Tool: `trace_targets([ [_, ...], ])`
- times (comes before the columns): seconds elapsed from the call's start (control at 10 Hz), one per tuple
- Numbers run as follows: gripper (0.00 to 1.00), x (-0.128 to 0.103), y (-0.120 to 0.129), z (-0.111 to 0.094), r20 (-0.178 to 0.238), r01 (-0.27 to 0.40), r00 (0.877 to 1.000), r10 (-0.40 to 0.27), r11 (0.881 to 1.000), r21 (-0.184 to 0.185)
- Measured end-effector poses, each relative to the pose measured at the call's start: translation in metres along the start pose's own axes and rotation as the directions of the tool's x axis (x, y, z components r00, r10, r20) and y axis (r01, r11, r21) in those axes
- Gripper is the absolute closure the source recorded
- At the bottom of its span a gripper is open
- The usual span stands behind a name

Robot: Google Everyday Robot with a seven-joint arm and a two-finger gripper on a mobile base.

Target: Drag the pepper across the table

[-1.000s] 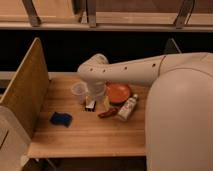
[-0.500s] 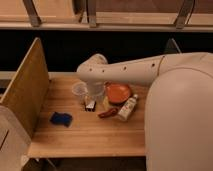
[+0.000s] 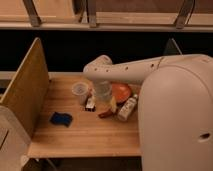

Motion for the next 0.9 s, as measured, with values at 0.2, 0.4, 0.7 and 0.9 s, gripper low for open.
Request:
trace_targets([
  [0.2,0.35,-0.020,-0.012,0.013,-0.010,-0.047,0.999,0.048,0.999,0.022],
  [0.4,0.35,-0.025,-0.015,0.031,-0.037,-0.089,0.995,0.091,0.995,0.039],
  [0.7,0.35,-0.022,-0.013,0.058,-0.078,-0.145,0.986,0.150,0.987,0.071],
  [0.9,0.35,-0.022,-0.013,0.060,-0.080,-0.148,0.985,0.154,0.986,0.074],
])
